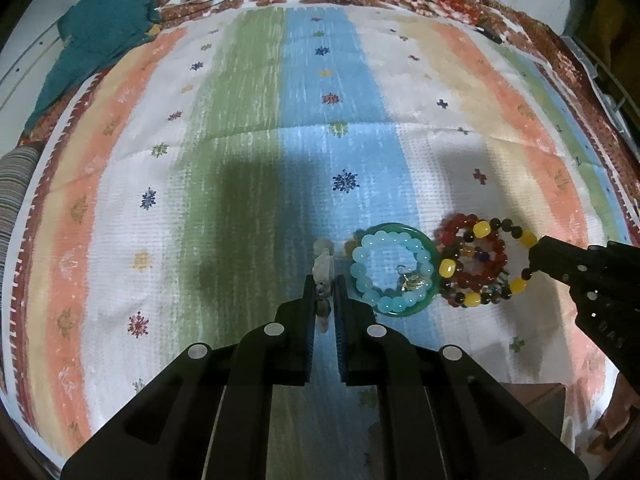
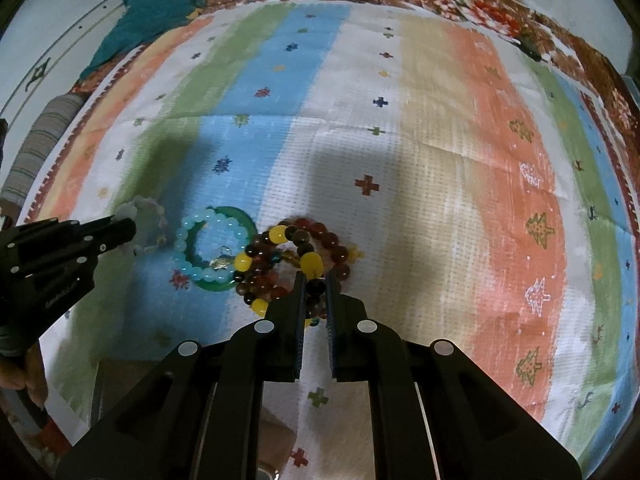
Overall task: Organize jewelry
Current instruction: 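Lift both held bracelets and carry them over the silver tin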
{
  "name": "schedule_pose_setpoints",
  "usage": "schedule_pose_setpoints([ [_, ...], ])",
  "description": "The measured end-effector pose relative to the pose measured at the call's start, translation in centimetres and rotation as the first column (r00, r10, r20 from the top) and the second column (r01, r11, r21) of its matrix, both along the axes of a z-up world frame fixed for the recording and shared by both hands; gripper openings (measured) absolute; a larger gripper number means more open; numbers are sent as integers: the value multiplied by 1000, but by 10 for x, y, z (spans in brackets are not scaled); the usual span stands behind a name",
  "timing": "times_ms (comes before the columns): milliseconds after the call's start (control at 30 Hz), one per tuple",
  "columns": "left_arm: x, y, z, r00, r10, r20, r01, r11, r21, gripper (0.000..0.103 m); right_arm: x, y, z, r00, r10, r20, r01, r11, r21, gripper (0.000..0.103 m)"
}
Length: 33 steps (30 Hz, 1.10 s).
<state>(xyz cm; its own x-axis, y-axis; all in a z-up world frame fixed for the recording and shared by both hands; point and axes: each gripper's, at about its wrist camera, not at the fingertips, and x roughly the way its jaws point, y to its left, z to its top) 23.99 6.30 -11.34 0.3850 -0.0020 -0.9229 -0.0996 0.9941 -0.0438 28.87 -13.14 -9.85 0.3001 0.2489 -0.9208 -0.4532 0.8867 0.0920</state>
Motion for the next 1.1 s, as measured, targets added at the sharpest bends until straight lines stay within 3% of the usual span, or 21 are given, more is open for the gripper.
schedule_pose_setpoints([
  [1100,-63,-31,82,978,-96,185,109,992,-64,8,-69,-18,73,977,9,213,-45,985,165,10],
])
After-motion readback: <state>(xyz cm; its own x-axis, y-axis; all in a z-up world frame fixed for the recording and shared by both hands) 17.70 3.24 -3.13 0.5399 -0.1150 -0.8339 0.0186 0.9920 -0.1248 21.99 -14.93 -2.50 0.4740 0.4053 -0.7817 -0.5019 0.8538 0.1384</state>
